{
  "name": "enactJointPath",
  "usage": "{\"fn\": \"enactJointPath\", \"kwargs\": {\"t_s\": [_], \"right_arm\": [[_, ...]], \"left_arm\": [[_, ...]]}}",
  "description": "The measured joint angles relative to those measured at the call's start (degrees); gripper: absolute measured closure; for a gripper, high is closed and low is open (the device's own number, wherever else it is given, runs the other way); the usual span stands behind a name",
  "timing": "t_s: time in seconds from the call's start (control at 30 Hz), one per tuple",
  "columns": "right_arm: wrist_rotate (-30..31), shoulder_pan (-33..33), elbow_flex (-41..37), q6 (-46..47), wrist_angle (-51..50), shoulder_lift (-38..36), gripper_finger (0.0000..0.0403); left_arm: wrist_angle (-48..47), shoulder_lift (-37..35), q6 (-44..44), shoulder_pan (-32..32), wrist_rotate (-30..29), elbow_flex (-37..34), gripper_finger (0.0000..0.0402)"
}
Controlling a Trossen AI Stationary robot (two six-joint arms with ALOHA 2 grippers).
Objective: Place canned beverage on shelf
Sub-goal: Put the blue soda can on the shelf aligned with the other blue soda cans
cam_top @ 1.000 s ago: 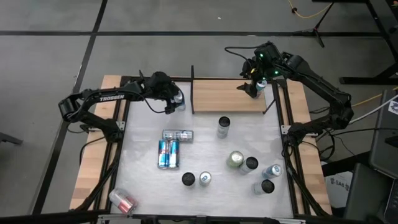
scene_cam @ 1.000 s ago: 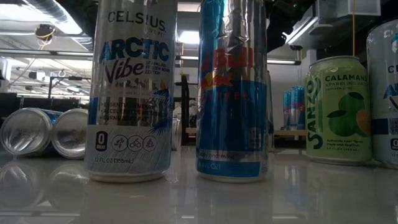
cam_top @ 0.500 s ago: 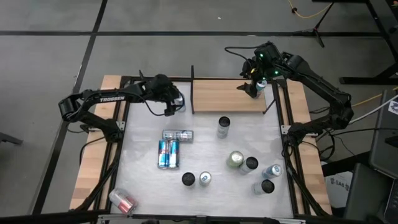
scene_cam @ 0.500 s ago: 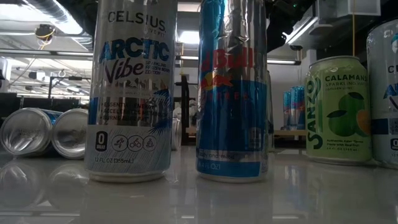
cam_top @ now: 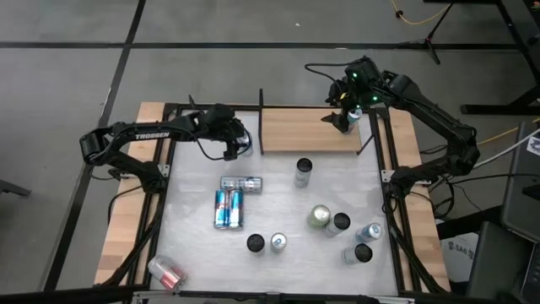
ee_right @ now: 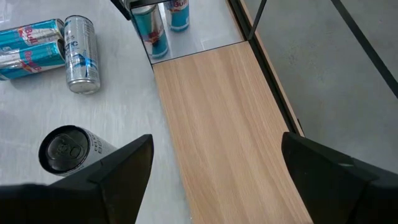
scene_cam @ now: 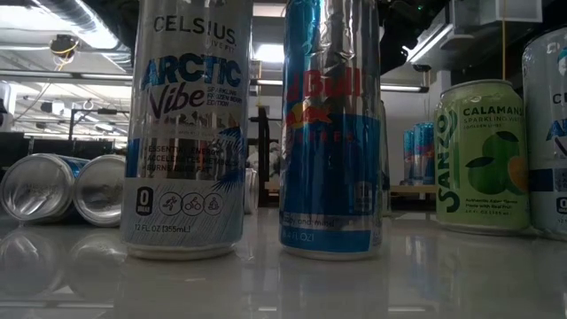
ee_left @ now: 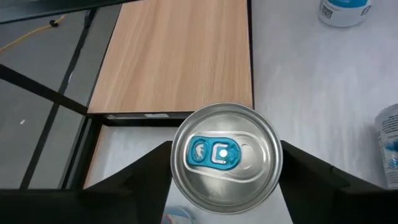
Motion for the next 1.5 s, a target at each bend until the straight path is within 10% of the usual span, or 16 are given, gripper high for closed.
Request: {"fn": "enactJointPath", "kwargs": {"t_s": [1.5], "right_arm": [[0.0,0.0,0.0,0.01,-0.02,0.0,0.0058]], "left_arm": [[1.29,-0.11,-7.58,-9.77,6.21,7.66,0.018]]}}
